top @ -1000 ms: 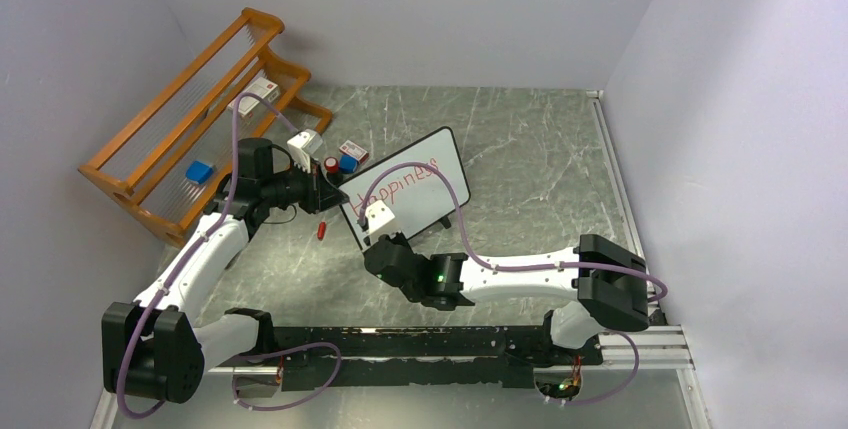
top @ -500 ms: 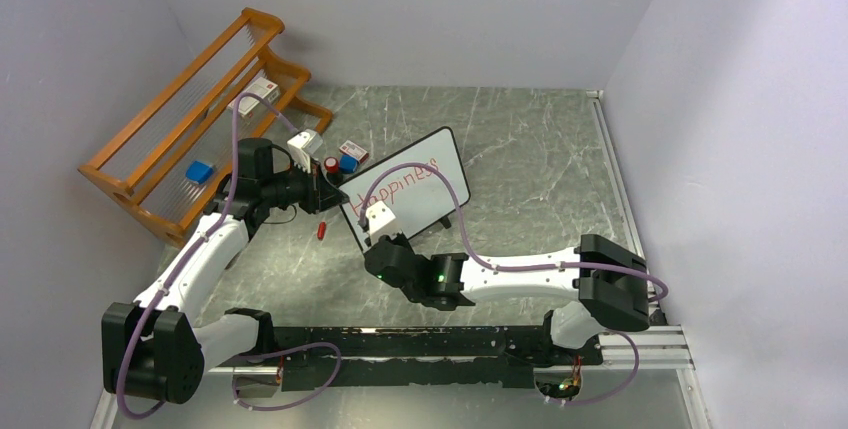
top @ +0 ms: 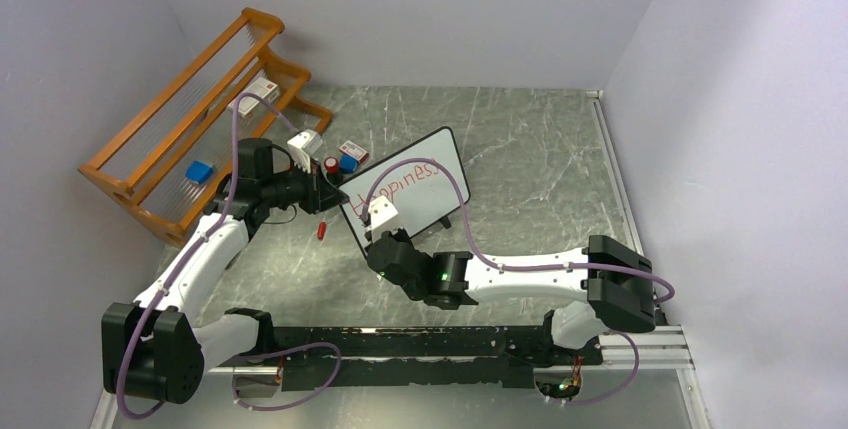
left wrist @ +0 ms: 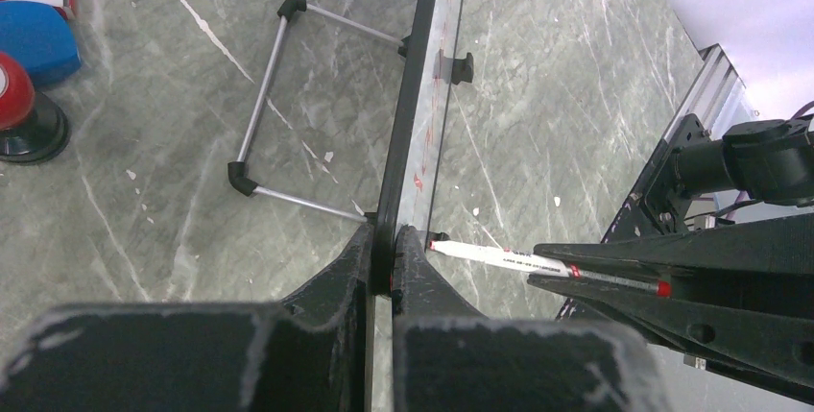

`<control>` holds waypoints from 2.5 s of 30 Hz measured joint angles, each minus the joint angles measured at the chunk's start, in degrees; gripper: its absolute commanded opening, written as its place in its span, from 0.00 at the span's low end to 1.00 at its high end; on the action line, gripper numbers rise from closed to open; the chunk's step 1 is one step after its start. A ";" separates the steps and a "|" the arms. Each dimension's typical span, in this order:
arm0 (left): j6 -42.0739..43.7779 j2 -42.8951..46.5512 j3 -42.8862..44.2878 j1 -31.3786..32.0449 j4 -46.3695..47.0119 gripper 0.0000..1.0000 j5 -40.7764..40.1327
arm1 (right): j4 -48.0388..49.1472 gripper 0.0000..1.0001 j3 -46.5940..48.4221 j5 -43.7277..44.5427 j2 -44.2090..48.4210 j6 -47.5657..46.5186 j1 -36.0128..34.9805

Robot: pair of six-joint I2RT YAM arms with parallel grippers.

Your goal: Write a sentence on the whiteboard

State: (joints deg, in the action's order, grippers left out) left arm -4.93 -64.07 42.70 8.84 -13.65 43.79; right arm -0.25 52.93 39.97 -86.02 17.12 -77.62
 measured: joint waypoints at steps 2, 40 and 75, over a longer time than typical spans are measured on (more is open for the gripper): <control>0.00 0.00 0.00 0.00 0.00 0.05 0.00 | 0.33 0.00 0.13 0.00 -0.07 -0.11 0.02; 0.00 0.00 0.00 -0.02 0.00 0.05 -0.09 | -0.92 0.00 -0.70 -1.33 -1.66 2.58 0.79; 0.02 -0.02 0.00 -0.02 0.02 0.05 -0.09 | 0.52 0.00 -0.31 -1.38 -1.53 -0.04 1.22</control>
State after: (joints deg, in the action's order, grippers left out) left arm -4.91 -64.10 42.70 8.82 -13.63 43.70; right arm 0.27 52.62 38.59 -87.55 17.08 -76.40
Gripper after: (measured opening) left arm 0.080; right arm 0.144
